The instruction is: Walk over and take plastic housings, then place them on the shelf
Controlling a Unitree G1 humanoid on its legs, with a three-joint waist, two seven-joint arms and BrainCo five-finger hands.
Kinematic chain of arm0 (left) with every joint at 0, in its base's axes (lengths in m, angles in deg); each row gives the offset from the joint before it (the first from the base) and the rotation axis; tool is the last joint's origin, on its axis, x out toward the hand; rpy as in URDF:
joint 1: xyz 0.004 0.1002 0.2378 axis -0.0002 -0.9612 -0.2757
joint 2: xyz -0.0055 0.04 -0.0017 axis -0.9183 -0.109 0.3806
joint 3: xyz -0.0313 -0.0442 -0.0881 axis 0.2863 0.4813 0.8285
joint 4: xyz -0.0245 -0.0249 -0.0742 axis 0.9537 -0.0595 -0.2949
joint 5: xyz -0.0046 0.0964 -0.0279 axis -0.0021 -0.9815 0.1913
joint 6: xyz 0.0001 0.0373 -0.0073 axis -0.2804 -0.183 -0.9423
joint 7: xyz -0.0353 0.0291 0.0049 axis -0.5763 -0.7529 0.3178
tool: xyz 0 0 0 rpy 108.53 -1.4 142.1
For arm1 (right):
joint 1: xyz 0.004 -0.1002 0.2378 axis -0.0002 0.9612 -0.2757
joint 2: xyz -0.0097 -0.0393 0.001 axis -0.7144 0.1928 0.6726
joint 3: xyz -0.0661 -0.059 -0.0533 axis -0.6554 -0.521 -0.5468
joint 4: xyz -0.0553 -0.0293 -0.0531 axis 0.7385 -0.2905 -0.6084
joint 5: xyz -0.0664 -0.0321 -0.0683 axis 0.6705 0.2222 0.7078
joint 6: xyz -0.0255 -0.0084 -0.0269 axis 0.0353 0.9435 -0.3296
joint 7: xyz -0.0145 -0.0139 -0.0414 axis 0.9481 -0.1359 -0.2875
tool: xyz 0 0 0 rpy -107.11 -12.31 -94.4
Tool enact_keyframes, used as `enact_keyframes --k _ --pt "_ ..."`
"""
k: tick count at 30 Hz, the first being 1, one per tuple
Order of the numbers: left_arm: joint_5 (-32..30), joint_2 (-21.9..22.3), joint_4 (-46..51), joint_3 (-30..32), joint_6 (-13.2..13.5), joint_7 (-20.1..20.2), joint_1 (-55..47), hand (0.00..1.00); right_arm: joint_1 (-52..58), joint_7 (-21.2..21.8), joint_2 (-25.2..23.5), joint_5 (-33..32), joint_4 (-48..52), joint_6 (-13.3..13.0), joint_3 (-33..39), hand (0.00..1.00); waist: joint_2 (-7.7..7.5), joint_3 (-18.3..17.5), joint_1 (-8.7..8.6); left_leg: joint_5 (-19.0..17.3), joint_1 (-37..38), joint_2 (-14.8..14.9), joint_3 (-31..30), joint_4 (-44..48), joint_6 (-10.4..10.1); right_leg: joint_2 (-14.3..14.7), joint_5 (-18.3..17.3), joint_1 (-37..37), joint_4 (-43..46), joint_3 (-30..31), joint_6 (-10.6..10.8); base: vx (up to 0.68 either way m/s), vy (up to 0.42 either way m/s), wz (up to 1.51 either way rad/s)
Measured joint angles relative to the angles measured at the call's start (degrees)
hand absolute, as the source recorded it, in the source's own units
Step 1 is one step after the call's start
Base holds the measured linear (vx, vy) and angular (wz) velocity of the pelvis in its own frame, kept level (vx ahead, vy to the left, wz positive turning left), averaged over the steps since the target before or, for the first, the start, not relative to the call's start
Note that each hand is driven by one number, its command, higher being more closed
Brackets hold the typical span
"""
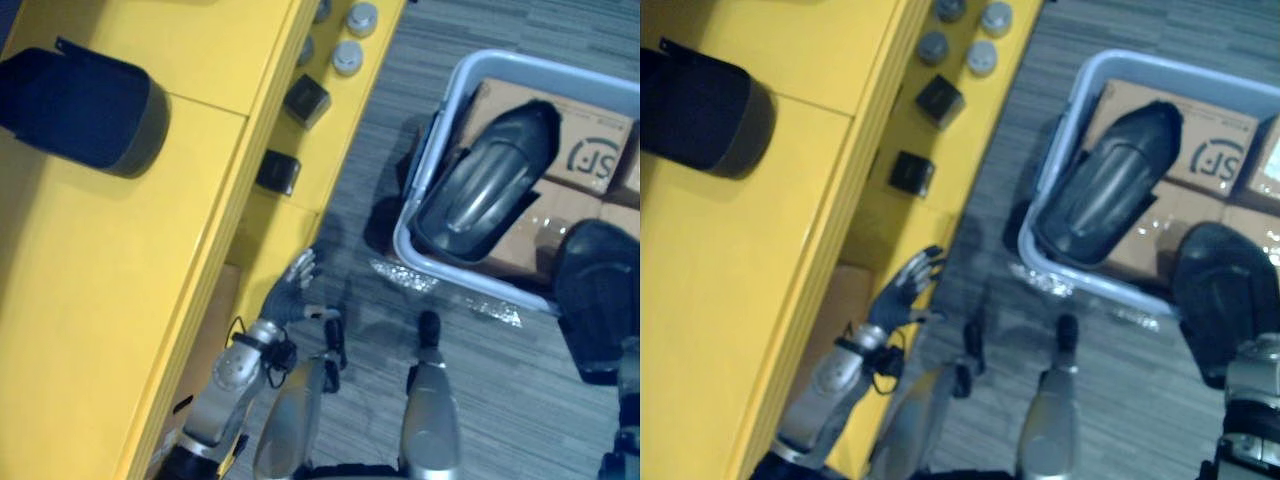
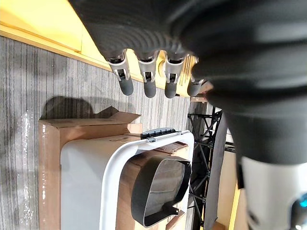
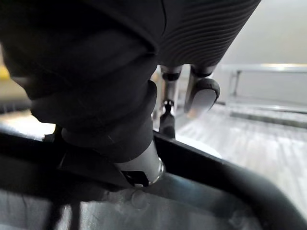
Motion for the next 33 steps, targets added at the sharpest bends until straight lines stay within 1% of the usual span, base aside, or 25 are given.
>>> enact_keyframes --k 2,5,8,9,11,12,14,15,17,18,19,20,22,23,24,26,27,28,31,32,33 --pt "0.00 0.18 2.98 0.07 -0.10 0.05 -0.39 0.00 -0.07 -2.47 -1.54 -2.44 3.71 -1.78 1.69 1.00 -0.53 0.16 -0.22 0.08 1.74 0.03 -0.09 -0.90 -0.12 -0.01 0.31 1.61 -0.54 -0.02 0.43 0.04 -0.004 0.00" --pt "0.11 0.23 5.64 0.18 -0.23 0.19 -0.43 0.00 -0.57 -4.30 -2.96 -3.29 7.46 -2.62 2.07 1.00 -1.08 0.09 -0.27 0.09 4.45 0.01 -0.28 -2.10 -0.13 -0.01 0.36 3.95 -0.84 -0.03 0.49 0.04 -0.007 0.02" --pt "1.69 0.27 6.83 1.10 -0.42 0.62 -0.98 0.00 -1.05 -5.55 -6.03 -3.81 11.87 -3.92 2.04 1.00 -2.83 -0.83 -0.22 0.31 6.34 -0.06 -0.38 -3.51 -0.46 -0.02 0.55 5.83 -2.23 -0.13 0.61 0.02 -0.005 0.01" --pt "1.70 0.27 6.89 1.46 -0.73 0.66 -1.35 0.00 -0.98 -5.87 -7.79 -4.50 13.32 -3.93 2.03 1.00 -3.83 -2.15 -0.18 0.39 6.45 -0.06 -0.38 -4.03 -0.58 0.01 0.59 5.89 -2.71 -0.22 0.67 0.03 -0.019 0.01" --pt "1.74 0.30 6.91 1.53 -1.26 0.83 -1.56 0.00 -0.63 -6.48 -9.93 -5.05 15.15 -3.93 2.02 1.00 -4.94 -3.54 -0.19 0.52 6.95 -0.05 -0.46 -4.72 -0.67 0.06 0.68 6.36 -3.18 -0.45 0.67 0.06 -0.023 0.04" --pt "1.74 0.47 6.92 1.50 -1.68 1.06 -1.45 0.00 0.23 -7.06 -11.19 -5.54 16.39 -3.93 2.01 1.00 -5.56 -3.91 -0.24 0.54 8.19 -0.02 -0.74 -5.14 -0.71 0.15 1.01 7.99 -4.02 -1.30 0.49 0.08 -0.021 0.08" --pt "1.73 1.13 6.96 1.55 -2.09 1.23 -1.50 0.00 2.08 -7.70 -12.96 -5.55 17.54 -3.99 1.98 1.00 -6.31 -6.16 -0.18 0.54 9.22 -0.04 -0.99 -6.19 -0.71 0.24 1.38 9.06 -4.87 -1.64 0.25 0.09 -0.006 0.06" --pt "1.74 1.54 6.97 1.56 -2.36 1.37 -1.66 0.00 3.15 -8.07 -14.38 -5.50 17.70 -4.28 1.90 1.00 -6.89 -8.05 -0.13 0.55 10.46 0.03 -0.97 -7.04 -0.72 0.39 1.83 10.20 -5.70 -1.67 0.10 0.10 0.006 0.00" --pt "1.74 2.43 6.99 1.62 -2.44 1.90 -1.31 0.00 4.62 -8.07 -15.63 -5.46 18.25 -4.48 1.60 1.00 -7.34 -10.26 -0.12 0.55 11.78 0.07 -0.89 -8.05 -0.72 0.48 2.21 11.37 -6.41 -1.76 -0.01 0.09 0.008 -0.03" --pt "1.74 2.55 6.99 1.62 -2.48 2.05 -1.06 0.00 5.00 -8.07 -16.11 -5.46 18.63 -4.54 1.53 1.00 -7.56 -10.70 -0.10 0.55 12.54 0.06 -0.75 -8.52 -0.72 0.47 2.21 11.92 -6.53 -1.76 -0.01 0.08 0.003 -0.09" --pt "1.73 2.93 6.99 1.36 -2.69 2.24 -0.60 0.00 5.80 -8.07 -16.87 -5.38 19.38 -4.91 1.21 1.00 -7.79 -12.08 -0.04 0.55 13.30 0.13 -0.43 -9.18 -0.72 0.48 2.27 12.18 -6.54 -1.77 0.08 0.07 -0.003 -0.11" --pt "1.79 3.18 6.98 0.95 -3.64 2.26 0.33 0.00 6.43 -8.05 -17.35 -5.32 19.88 -5.48 0.97 1.00 -7.97 -13.17 -0.07 0.55 14.02 0.19 -0.20 -9.57 -0.73 0.50 2.30 12.65 -6.60 -1.79 0.13 0.06 -0.003 -0.11" --pt "1.93 3.76 6.73 0.33 -5.52 2.25 1.84 0.00 6.75 -7.98 -17.47 -4.82 19.93 -6.30 0.87 1.00 -8.23 -14.07 -0.09 0.54 15.97 0.25 0.03 -10.51 -0.73 0.53 2.35 14.00 -6.68 -1.80 0.22 0.03 -0.002 -0.09" --pt "2.18 4.20 6.36 -0.42 -6.81 2.28 2.36 0.00 7.02 -7.89 -17.47 -3.78 20.05 -6.74 0.78 1.00 -8.25 -15.69 -0.07 0.55 16.40 0.32 0.25 -11.04 -0.73 0.59 2.41 14.05 -6.68 -1.82 0.30 0.03 -0.006 -0.09" --pt "2.24 4.57 5.99 -0.82 -7.52 2.33 2.73 0.00 7.22 -7.84 -17.47 -3.09 20.16 -7.03 0.78 1.00 -8.23 -16.41 -0.10 0.55 16.47 0.35 0.29 -11.11 -0.73 0.62 2.42 14.07 -6.68 -1.82 0.32 0.05 -0.009 -0.09" --pt "3.83 5.09 3.33 -1.32 -10.99 2.40 4.33 0.00 7.65 -7.22 -17.47 -1.73 21.66 -8.50 0.05 1.00 -8.51 -17.25 -0.12 0.56 18.92 0.76 0.91 -11.98 -0.75 0.94 2.88 15.77 -6.71 -1.80 1.03 0.02 -0.007 -0.14" --pt "3.94 5.10 2.51 -1.56 -11.80 2.40 4.61 0.00 7.67 -6.80 -17.46 -1.27 21.87 -9.05 -0.44 1.00 -8.66 -17.71 -0.10 0.56 19.48 0.84 1.33 -12.31 -0.76 0.99 2.88 15.96 -6.71 -1.75 1.03 -0.01 -0.027 -0.28" --pt "3.93 5.01 1.05 -2.47 -13.16 2.42 5.25 0.00 7.66 -6.37 -17.46 -0.70 22.19 -10.21 -1.49 1.00 -8.94 -18.92 -0.06 0.65 20.12 0.87 1.94 -13.04 -0.88 1.02 2.88 15.92 -6.72 -1.73 1.04 -0.01 -0.027 -0.23" --pt "3.95 4.97 -2.95 -4.25 -15.32 2.29 8.54 0.00 7.67 -5.30 -17.46 -0.38 23.72 -12.80 -3.28 1.00 -9.50 -20.19 -0.11 0.90 21.29 0.88 2.96 -14.37 -0.84 0.99 3.10 16.05 -6.71 -1.55 1.39 -0.03 -0.015 -0.18" --pt "3.96 4.96 -3.83 -4.47 -15.65 2.26 9.34 0.00 7.62 -5.17 -17.46 -0.33 23.88 -13.39 -3.69 1.00 -9.68 -20.39 -0.04 1.11 21.54 0.87 3.20 -15.03 -0.91 0.99 3.14 16.07 -6.71 -1.53 1.45 -0.04 -0.021 -0.19" --pt "3.98 5.03 -5.74 -4.69 -16.15 2.21 11.00 0.00 7.47 -4.92 -17.46 -0.32 23.98 -14.57 -4.60 1.00 -9.83 -20.89 -0.10 1.55 22.32 0.85 3.42 -16.10 -0.90 1.02 3.21 16.23 -6.71 -1.52 1.56 -0.04 -0.020 -0.13"
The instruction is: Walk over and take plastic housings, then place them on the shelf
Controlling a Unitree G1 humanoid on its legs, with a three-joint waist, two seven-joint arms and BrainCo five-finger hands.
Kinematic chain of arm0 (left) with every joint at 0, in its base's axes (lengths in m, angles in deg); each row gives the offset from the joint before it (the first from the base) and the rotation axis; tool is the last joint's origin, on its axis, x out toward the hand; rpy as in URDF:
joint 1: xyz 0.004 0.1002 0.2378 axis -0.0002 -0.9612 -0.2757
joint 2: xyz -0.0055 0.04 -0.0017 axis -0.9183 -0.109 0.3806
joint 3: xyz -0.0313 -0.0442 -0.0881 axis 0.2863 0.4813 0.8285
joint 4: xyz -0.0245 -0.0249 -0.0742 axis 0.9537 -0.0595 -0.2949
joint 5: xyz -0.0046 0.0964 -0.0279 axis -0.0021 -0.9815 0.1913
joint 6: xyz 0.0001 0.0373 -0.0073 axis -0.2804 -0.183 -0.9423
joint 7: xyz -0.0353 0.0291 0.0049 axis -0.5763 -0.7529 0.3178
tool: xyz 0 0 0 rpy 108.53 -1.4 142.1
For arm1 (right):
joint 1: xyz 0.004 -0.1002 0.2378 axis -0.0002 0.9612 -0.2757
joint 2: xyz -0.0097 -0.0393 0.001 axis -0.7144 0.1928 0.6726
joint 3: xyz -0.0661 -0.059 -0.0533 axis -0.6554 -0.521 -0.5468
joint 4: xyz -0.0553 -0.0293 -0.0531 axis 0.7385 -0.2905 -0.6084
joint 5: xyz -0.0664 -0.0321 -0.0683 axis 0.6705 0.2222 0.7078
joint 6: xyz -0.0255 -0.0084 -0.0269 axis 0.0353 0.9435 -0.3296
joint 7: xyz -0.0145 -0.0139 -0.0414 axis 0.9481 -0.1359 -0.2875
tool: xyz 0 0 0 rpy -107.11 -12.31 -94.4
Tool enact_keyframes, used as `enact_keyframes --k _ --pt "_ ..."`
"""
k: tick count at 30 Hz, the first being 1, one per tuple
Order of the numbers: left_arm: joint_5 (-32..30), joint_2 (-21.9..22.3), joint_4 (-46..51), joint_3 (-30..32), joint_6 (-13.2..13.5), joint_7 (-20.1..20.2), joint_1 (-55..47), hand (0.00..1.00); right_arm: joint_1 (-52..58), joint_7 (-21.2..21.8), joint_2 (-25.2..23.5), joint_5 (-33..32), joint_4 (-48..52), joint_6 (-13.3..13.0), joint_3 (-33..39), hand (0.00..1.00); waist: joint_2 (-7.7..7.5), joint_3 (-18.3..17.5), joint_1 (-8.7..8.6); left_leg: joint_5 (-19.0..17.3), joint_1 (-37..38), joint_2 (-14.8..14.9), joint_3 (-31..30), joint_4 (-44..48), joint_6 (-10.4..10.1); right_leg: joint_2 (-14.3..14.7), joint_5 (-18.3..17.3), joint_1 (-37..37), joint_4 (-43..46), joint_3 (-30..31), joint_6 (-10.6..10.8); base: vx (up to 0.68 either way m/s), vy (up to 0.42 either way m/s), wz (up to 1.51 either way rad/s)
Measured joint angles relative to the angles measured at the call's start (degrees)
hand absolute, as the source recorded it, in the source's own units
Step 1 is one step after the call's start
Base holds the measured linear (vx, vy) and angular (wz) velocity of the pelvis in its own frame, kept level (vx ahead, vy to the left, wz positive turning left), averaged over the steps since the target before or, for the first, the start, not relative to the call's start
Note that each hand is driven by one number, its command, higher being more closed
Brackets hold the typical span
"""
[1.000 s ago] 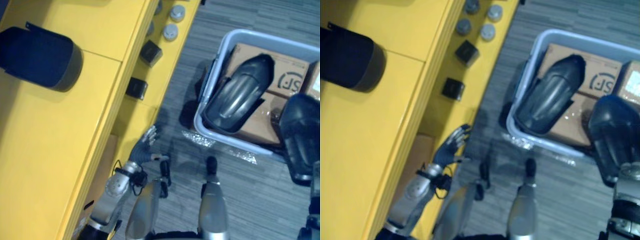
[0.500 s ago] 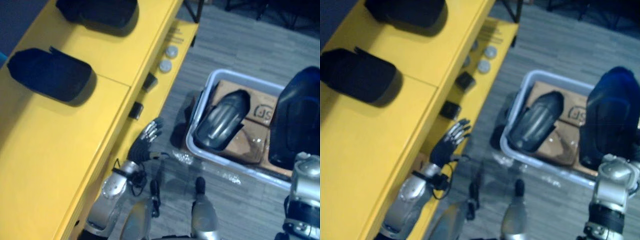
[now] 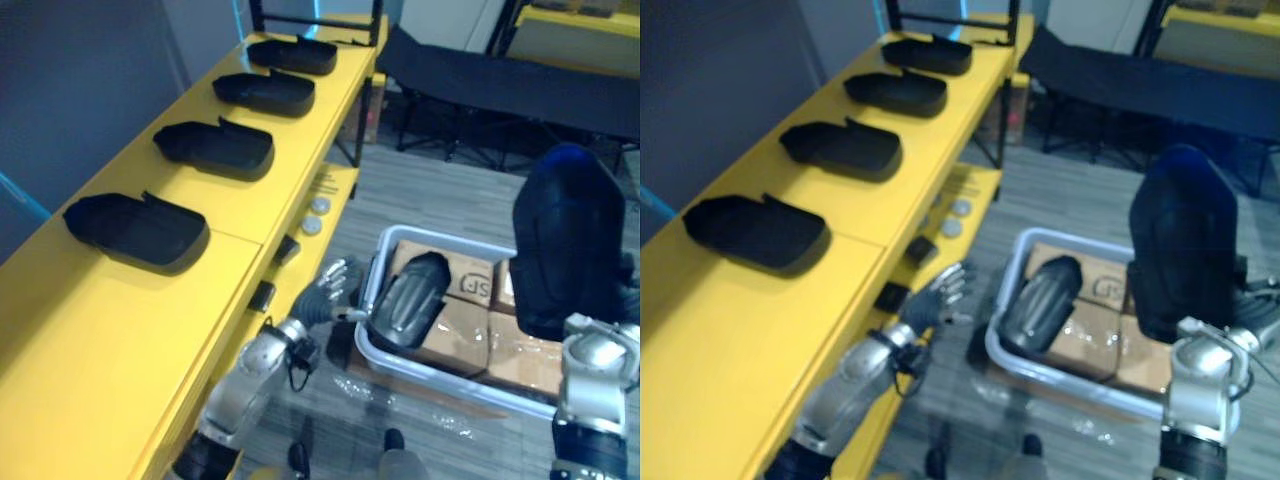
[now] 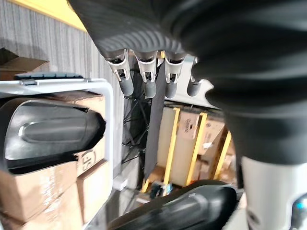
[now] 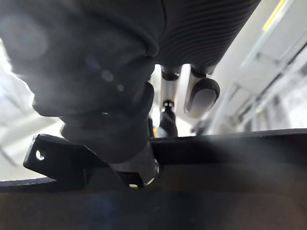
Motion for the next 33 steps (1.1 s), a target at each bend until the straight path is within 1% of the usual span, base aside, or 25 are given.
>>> enact_keyframes --k 1,4,6,7,10,13,14,18,19,21,25,30,33 --pt "0.46 0.04 -2.42 -0.31 -0.50 -0.07 2.26 0.00 -0.06 0.73 0.00 0.00 0.00 -1.63 -0.86 1.00 -0.21 -0.51 -0.11 0.37 1.36 0.02 0.17 -1.64 0.02 0.10 0.01 0.51 0.02 0.01 0.01 -0.03 -0.020 -0.10" --pt "2.92 0.46 -6.66 -0.46 -2.48 -0.14 5.47 0.00 -1.30 1.14 0.02 -0.03 0.00 -3.87 -2.20 1.00 -0.28 -1.31 -0.13 0.96 2.62 0.26 1.16 -3.19 -0.05 0.31 0.01 0.53 0.02 0.39 0.00 -0.02 -0.020 -0.16" --pt "5.06 1.80 -12.12 -0.67 -3.94 -0.93 7.17 0.00 -1.83 1.68 0.01 -0.14 0.01 -6.13 -3.75 1.00 -0.31 -2.24 -0.32 1.16 3.04 0.54 1.54 -3.88 -0.35 0.66 0.02 0.38 -0.05 0.98 -0.03 0.00 -0.003 -0.13" --pt "5.64 2.64 -14.46 -0.94 -4.24 -2.02 7.47 0.00 -1.96 1.96 0.01 -0.40 0.02 -7.23 -4.64 1.00 -0.32 -2.51 -0.47 1.50 3.18 0.88 1.62 -4.01 -0.84 0.80 0.14 0.36 -0.05 1.54 -0.19 0.02 0.011 -0.04" --pt "7.34 4.02 -17.50 -1.03 -4.65 -3.86 7.86 0.00 -3.03 2.45 -0.02 -0.71 0.07 -7.95 -6.75 1.00 -0.65 -2.79 -0.94 2.63 4.03 1.21 1.70 -4.86 -1.06 1.23 0.12 0.41 -0.18 1.74 -0.23 0.00 -0.012 0.00" --pt "7.55 4.61 -21.32 -2.57 -4.68 -6.30 10.07 0.00 -4.21 3.38 -1.03 -1.83 0.14 -9.23 -8.60 1.00 -1.07 -3.06 -1.09 2.84 4.06 1.09 2.04 -4.64 -1.16 1.25 0.12 0.89 -1.13 1.90 -0.24 0.00 -0.032 -0.04" --pt "8.71 4.82 -22.52 -2.89 -4.63 -7.00 10.88 0.00 -4.28 3.48 -1.53 -2.22 0.18 -9.59 -9.70 1.00 -1.15 -3.08 -1.18 2.85 4.34 1.04 2.10 -4.64 -1.18 1.28 0.10 1.30 -1.40 1.95 -0.27 -0.01 -0.032 -0.04" --pt "9.47 5.72 -23.84 -3.03 -3.62 -8.60 12.44 0.00 -4.27 3.64 -3.78 -4.31 0.16 -9.61 -12.27 1.00 -1.40 -3.20 -1.12 2.86 5.00 1.02 2.80 -5.39 -1.26 1.44 -0.44 1.81 -1.72 2.71 -1.09 -0.03 -0.028 -0.11" --pt "9.48 6.40 -24.08 -3.01 -3.40 -8.92 13.13 0.00 -4.26 3.55 -4.64 -5.46 0.16 -9.61 -12.36 1.00 -1.49 -3.22 -1.11 3.17 5.32 1.01 2.82 -6.06 -1.56 1.52 -0.77 1.81 -1.72 2.89 -1.54 -0.03 -0.021 -0.06" --pt "9.55 7.37 -25.59 -3.05 -2.35 -9.63 14.69 0.00 -4.33 3.22 -5.92 -7.56 0.11 -9.62 -13.41 1.00 -1.64 -3.23 -1.18 4.43 6.75 1.29 2.95 -8.06 -1.96 1.75 -1.09 2.01 -1.72 3.00 -1.68 -0.04 -0.034 -0.07" --pt "9.55 8.71 -26.15 -3.10 -1.23 -11.24 15.83 0.00 -4.37 3.16 -7.18 -8.37 0.00 -9.62 -14.40 1.00 -2.09 -3.56 -1.40 4.91 7.04 1.73 2.84 -8.14 -2.49 2.08 -1.98 2.62 -1.71 2.75 -1.49 -0.03 -0.045 0.01" --pt "9.57 9.09 -28.00 -3.72 -1.22 -11.81 17.09 0.00 -4.89 3.09 -7.79 -10.53 -0.48 -9.62 -15.99 1.00 -2.18 -3.62 -1.63 5.40 7.07 1.88 2.68 -8.17 -2.71 2.18 -1.95 2.66 -1.71 2.12 -1.44 -0.02 -0.013 0.02" --pt "9.71 9.15 -28.05 -5.39 -1.19 -11.88 17.10 0.00 -5.13 2.96 -8.75 -11.86 -2.32 -9.62 -16.88 1.00 -2.79 -4.04 -1.63 5.90 6.97 1.90 2.03 -8.17 -2.72 2.17 -1.84 2.70 -1.72 1.61 -1.28 0.01 -0.011 0.11"
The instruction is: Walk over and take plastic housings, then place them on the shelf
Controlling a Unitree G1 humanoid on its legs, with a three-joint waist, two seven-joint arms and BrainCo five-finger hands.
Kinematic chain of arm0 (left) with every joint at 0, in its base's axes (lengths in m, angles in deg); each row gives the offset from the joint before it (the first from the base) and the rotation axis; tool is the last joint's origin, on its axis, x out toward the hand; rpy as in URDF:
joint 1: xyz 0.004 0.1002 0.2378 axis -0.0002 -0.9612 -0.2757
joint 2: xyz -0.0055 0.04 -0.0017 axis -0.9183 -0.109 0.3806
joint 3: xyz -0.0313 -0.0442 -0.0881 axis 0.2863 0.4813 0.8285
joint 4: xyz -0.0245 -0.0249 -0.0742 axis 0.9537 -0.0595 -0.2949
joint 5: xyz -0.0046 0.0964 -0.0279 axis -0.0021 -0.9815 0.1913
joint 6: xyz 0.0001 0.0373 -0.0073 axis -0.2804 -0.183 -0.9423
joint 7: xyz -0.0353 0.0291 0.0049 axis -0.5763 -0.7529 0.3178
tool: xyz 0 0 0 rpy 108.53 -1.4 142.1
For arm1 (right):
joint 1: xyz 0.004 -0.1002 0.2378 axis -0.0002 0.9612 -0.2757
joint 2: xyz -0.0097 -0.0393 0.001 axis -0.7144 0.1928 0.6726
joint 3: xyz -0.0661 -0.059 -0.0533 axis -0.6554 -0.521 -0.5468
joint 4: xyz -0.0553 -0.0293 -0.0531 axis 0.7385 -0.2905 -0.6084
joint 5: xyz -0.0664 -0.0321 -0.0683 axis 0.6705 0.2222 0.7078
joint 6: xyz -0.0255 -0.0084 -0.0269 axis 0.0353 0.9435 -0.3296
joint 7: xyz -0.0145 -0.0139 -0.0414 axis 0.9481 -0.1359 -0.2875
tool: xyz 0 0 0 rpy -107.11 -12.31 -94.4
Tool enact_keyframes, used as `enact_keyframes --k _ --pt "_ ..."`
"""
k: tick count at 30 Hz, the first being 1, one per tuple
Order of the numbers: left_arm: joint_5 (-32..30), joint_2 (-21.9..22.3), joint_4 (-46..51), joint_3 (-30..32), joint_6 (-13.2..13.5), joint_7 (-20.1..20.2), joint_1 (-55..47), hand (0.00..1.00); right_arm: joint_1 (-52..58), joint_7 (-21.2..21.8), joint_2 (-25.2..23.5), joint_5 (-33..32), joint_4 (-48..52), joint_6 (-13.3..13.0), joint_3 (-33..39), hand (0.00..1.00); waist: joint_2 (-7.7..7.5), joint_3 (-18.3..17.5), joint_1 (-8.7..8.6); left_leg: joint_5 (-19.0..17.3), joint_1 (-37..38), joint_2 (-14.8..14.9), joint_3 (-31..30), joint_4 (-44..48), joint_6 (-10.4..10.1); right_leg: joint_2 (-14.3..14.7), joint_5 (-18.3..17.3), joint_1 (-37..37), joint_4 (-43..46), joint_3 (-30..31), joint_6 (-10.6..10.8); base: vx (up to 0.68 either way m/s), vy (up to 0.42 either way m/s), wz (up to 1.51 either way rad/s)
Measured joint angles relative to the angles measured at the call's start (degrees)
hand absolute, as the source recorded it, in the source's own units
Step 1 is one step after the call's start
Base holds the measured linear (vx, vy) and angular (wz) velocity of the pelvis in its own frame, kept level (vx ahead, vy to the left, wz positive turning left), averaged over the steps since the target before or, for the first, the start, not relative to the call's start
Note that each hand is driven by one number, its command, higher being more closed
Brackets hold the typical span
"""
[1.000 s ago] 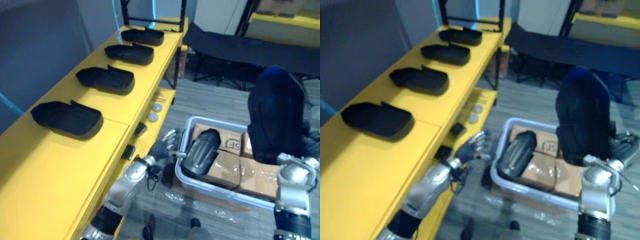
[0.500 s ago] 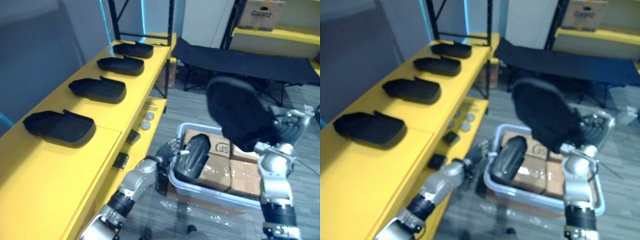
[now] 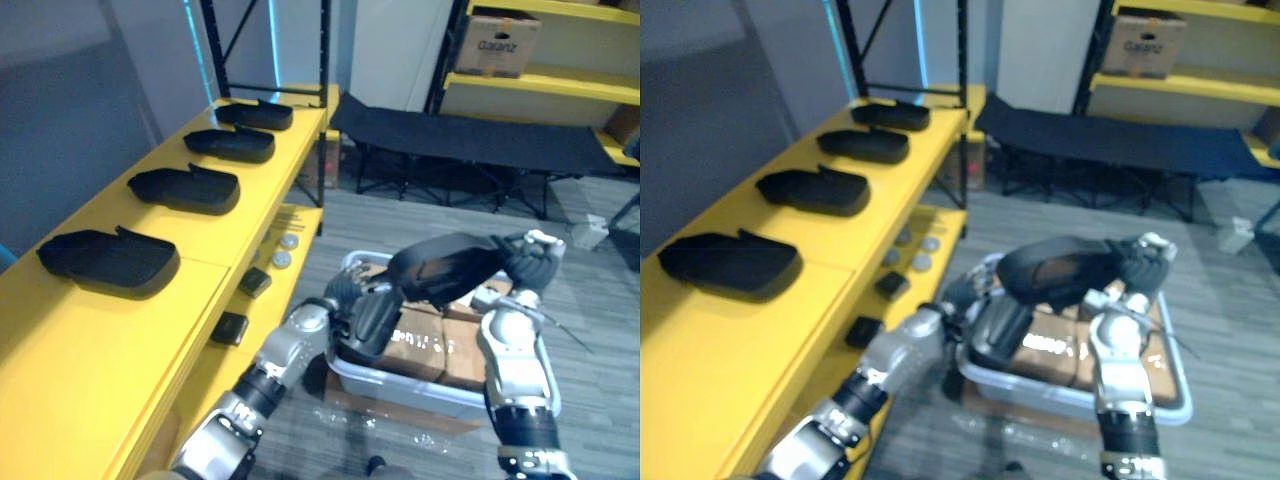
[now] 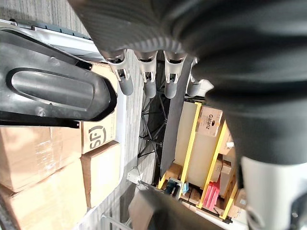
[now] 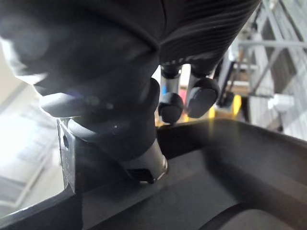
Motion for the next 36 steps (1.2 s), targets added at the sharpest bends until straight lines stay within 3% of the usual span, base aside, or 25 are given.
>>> enact_keyframes --k 11,25,31,36 --pt "3.86 1.34 -0.01 0.01 2.75 -2.14 0.19 0.00 -0.08 -1.41 -2.83 -1.18 -3.08 0.04 -2.38 1.00 -0.87 -0.57 0.13 0.38 0.01 -0.06 -0.54 0.00 0.04 -0.05 0.12 0.34 -0.03 -0.20 0.17 0.00 -0.002 0.02" --pt "3.91 2.76 0.15 -0.68 2.18 -6.16 1.62 0.00 0.68 -5.14 -5.06 -6.41 -4.44 -0.41 -2.68 1.00 -2.22 -1.32 0.12 0.35 0.41 0.01 -0.35 -0.01 0.03 -0.02 0.15 0.73 -0.06 -0.11 0.22 0.00 0.000 0.00" --pt "3.03 4.77 -7.18 -0.67 2.09 -8.38 1.40 0.00 2.56 -6.16 -6.16 -11.35 -4.44 -0.51 -2.55 1.00 -2.45 -1.23 -0.09 0.10 0.92 0.25 0.95 -0.07 -0.10 0.16 -0.17 0.78 0.06 0.53 -0.24 -0.02 0.000 -0.09" --pt "3.03 5.19 -9.94 -0.42 2.88 -11.17 0.16 0.00 4.85 -6.17 -7.39 -11.41 -4.45 -0.90 -1.66 1.00 -2.50 -1.22 -0.06 -0.01 1.02 0.42 1.17 -0.08 -0.25 0.32 -0.21 0.77 0.06 0.71 -0.27 0.00 -0.002 -0.01"
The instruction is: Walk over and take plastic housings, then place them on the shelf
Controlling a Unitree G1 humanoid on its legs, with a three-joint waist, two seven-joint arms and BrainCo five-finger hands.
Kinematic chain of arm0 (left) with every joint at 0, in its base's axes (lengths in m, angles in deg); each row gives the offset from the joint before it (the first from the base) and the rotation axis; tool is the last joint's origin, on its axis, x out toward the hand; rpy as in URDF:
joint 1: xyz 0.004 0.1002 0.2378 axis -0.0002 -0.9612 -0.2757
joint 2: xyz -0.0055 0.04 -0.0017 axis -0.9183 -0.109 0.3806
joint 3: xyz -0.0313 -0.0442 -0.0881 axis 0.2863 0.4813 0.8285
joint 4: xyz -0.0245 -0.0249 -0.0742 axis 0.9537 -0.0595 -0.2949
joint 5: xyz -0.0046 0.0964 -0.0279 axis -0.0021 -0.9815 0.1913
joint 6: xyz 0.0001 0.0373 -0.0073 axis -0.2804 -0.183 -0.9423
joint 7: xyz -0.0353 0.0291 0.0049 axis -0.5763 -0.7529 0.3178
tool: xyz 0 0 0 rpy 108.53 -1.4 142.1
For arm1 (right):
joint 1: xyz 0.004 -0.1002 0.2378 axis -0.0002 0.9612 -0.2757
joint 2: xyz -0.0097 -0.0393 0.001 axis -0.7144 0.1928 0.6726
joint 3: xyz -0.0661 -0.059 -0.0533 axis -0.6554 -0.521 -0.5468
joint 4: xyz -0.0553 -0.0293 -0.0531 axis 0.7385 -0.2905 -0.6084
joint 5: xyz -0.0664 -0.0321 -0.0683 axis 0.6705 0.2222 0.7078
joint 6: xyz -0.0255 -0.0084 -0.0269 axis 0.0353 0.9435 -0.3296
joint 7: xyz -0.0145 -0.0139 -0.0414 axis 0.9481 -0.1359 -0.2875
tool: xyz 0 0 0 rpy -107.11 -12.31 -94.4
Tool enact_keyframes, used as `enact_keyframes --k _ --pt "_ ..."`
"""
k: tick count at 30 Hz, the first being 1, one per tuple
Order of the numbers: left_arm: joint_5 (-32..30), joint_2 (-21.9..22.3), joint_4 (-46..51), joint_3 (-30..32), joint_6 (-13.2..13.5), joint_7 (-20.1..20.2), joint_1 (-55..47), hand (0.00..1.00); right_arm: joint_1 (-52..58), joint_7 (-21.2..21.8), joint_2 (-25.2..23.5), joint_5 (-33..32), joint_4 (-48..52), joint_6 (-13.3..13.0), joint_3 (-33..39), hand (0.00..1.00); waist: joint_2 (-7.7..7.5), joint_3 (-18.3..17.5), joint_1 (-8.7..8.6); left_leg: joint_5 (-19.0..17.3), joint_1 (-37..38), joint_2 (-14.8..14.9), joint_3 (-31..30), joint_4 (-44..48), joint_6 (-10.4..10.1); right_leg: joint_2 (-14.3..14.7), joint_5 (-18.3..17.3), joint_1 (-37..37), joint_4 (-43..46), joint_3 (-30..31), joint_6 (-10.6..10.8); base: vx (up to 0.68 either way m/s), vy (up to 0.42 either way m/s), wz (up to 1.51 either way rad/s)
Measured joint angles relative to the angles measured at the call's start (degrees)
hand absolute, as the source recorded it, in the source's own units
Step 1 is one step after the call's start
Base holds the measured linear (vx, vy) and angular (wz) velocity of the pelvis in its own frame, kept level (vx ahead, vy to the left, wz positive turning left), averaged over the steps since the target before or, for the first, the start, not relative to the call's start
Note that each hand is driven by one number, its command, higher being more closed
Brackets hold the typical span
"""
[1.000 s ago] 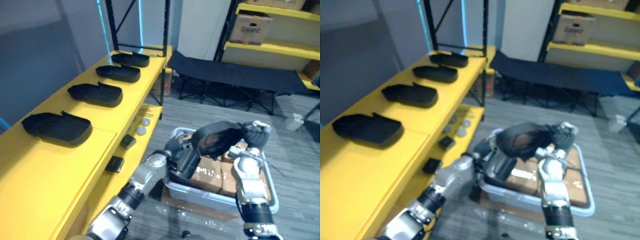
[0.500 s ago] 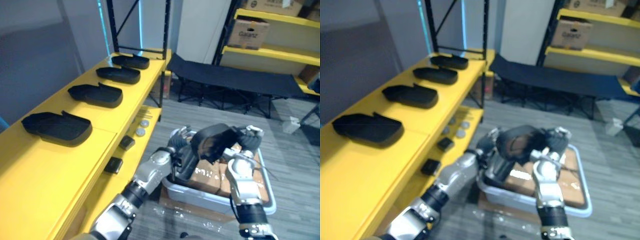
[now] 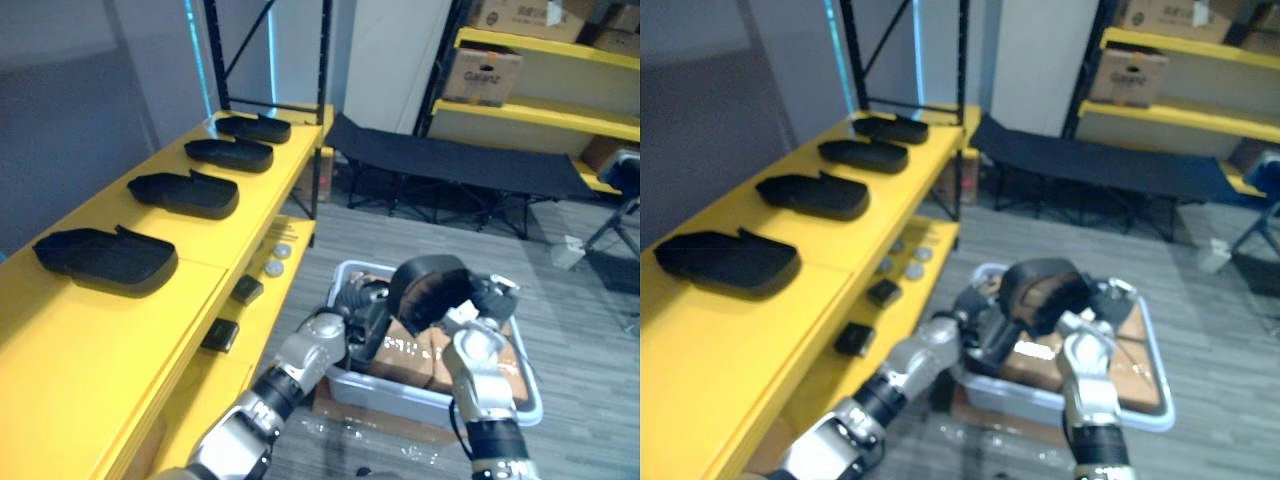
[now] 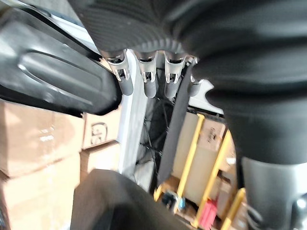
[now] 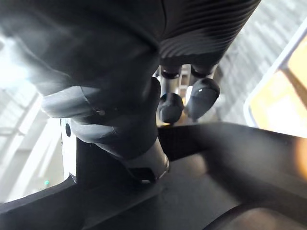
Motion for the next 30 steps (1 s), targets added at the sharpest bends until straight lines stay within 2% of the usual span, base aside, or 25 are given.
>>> enact_keyframes --k 2,6,14,19,22,24,26,30 --pt "-1.36 0.87 -2.34 0.94 1.21 -2.25 -1.99 0.00 1.37 -0.02 -0.32 -0.61 0.00 -0.92 0.08 1.00 -0.04 -0.03 0.03 -0.04 0.06 0.18 0.20 0.00 -0.07 0.20 0.03 -0.01 0.01 0.22 0.03 0.01 -0.010 -0.04" --pt "-2.99 1.06 -5.86 1.46 2.48 -6.30 -3.36 0.00 2.19 -0.08 -0.58 -0.97 0.00 -1.18 0.09 1.00 -0.08 -0.04 0.02 -0.21 0.25 0.62 1.12 0.00 -0.32 0.66 0.04 -0.22 0.01 0.89 0.04 0.01 -0.015 -0.11" --pt "-3.93 1.55 -7.61 6.74 8.29 -15.12 -4.71 0.00 4.23 -1.20 -1.10 -1.06 -0.03 -1.80 0.46 1.00 -0.12 -0.04 -0.06 -0.21 0.90 1.21 1.32 0.01 -0.52 1.30 0.06 0.05 0.01 1.09 0.02 0.01 -0.003 -0.01" --pt "-3.92 1.63 -8.27 10.16 11.31 -19.08 -6.72 0.00 4.31 -2.20 -1.85 -2.14 -0.11 -1.83 0.52 1.00 -0.13 -0.04 -0.08 -0.21 0.88 1.21 1.28 0.00 -0.53 1.30 0.06 0.05 0.02 1.08 0.03 0.00 0.000 0.00" --pt "-3.92 1.58 -8.25 12.19 14.95 -19.60 -6.92 0.00 5.03 -3.34 -2.34 -2.16 -0.14 -1.83 0.62 1.00 -0.13 -0.04 0.05 -0.22 0.83 1.21 1.25 0.00 -0.54 1.29 0.06 0.12 0.06 1.06 0.02 0.00 0.000 0.00" --pt "-3.96 1.57 -8.23 12.40 16.64 -19.60 -6.98 0.00 5.85 -3.78 -2.65 -2.70 -0.16 -1.83 1.03 1.00 -0.14 -0.04 0.16 -0.22 0.80 1.21 1.22 0.00 -0.54 1.29 0.06 0.14 0.08 1.04 0.02 0.00 0.000 0.00" --pt "-3.96 1.58 -7.46 12.40 17.27 -19.59 -7.28 0.00 6.24 -4.16 -3.10 -4.56 -0.64 -1.84 2.20 1.00 -0.14 -0.05 0.24 -0.23 0.81 1.21 1.22 0.00 -0.54 1.28 0.06 0.15 0.10 1.01 0.02 0.00 0.000 0.00" --pt "-4.56 1.45 -4.02 12.34 19.19 -19.13 -9.11 0.00 6.60 -6.16 -3.49 -14.26 -3.98 -3.83 5.85 1.00 -0.17 -0.05 0.54 -0.25 0.79 1.27 1.12 -0.01 -0.57 1.28 0.06 0.22 0.13 0.84 0.02 0.00 0.000 0.00"
